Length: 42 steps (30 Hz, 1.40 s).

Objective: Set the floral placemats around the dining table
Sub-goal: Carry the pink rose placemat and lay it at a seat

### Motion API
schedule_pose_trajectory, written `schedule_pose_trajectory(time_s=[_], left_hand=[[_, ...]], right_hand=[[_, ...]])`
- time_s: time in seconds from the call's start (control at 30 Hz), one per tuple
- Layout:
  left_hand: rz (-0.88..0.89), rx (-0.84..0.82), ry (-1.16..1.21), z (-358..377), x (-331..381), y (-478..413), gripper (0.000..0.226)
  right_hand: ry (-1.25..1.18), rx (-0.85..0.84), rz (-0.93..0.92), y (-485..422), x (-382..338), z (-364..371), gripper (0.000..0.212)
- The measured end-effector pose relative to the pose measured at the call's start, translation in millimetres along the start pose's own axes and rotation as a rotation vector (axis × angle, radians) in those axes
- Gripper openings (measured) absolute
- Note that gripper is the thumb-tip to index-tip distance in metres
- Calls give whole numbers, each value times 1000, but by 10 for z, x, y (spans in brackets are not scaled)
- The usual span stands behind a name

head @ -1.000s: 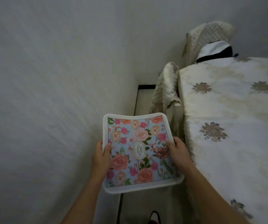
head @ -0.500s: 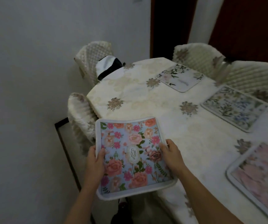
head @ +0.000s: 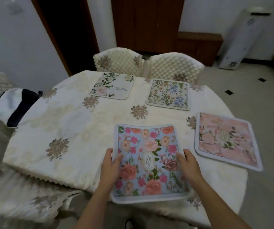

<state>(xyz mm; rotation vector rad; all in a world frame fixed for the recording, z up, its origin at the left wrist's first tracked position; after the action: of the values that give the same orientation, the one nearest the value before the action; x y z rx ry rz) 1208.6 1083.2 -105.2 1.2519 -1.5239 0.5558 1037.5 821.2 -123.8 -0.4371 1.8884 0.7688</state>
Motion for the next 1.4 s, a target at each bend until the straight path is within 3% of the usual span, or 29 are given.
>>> schedule_pose_trajectory(time_s=[0.17, 0.37, 0.5, 0.9, 1.1, 1.4], left_hand=[[-33, -205, -40, 380, -60, -329, 13], [-181, -343, -78, 733, -358, -537, 17], [-275, -329, -132, 765, -701, -565, 25], [-124, -254, -357, 611, -798, -692, 10], [-141, -178, -488, 517, -873, -757, 32], [-16, -179, -568, 502, -824, -732, 11]], right_hand=[[-68, 176, 116, 125, 376, -244, 13], [-19, 243, 231, 125, 825, -288, 16], [67, 223, 268, 107, 1014, -227, 17], [70, 273, 382, 45, 1325, -191, 17], [98, 272, 382, 71, 1283, -141, 22], [289, 265, 335, 47, 1239, -178, 11]])
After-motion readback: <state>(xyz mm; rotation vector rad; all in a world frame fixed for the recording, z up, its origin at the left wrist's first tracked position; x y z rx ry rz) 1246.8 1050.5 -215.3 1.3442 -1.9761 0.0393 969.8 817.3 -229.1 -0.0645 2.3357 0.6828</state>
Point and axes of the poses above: each hand's wrist, its own y-axis away from the middle knuckle, its own z-axis out of the palm, x = y × z, the point moved 8 cm from there along -y, towards the middle knuckle, and after that the axes turned 8 degrees about -y, right-handed, at the moved point
